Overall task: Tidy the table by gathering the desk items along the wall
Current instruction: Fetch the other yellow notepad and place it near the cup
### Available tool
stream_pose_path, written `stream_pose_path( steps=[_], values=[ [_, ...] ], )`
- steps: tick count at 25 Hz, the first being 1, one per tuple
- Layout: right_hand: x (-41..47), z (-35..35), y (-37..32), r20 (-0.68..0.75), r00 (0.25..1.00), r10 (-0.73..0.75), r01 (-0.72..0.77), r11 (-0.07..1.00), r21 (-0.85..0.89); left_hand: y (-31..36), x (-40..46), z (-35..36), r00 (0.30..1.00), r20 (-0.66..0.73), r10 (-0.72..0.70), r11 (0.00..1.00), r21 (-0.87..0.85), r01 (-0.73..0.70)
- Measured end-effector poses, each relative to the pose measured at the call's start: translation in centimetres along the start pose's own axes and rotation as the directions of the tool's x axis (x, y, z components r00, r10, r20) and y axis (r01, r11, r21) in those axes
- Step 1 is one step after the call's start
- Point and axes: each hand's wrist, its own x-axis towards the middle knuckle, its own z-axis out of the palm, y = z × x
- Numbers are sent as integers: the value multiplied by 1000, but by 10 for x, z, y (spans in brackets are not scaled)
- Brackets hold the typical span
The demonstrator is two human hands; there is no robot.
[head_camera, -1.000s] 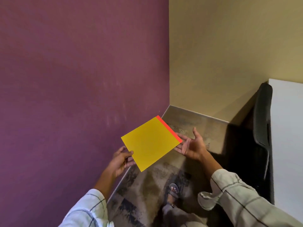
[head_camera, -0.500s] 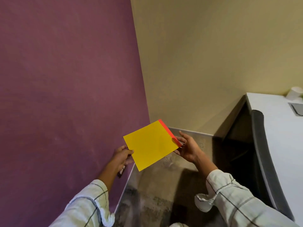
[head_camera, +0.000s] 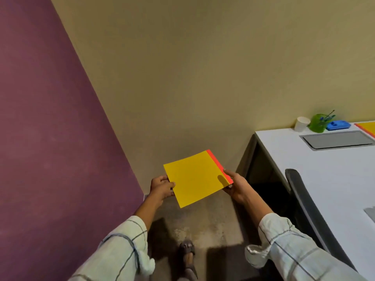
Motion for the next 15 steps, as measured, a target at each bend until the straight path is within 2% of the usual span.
stream_pose_path(
  steps=[3, 7, 11, 15],
  values=[
    [54, 2, -43, -147, 988, -57, 52, 998, -37, 43, 87, 40, 996, 86, -31, 998, 64, 26],
    [107, -9, -104, -292, 943, -157, 100, 975, -200, 98, 179, 100, 976, 212, -56, 986, 164, 21],
    [135, -37, -141, -419, 887, -195, 73, 955, -289, 123, 225, 163, 944, 314, -105, 964, 267, 19],
    [159, -78, -169, -478, 838, -263, -38, 846, -532, 133, 261, 232, 910, 404, -93, 929, 364, -67]
  ],
)
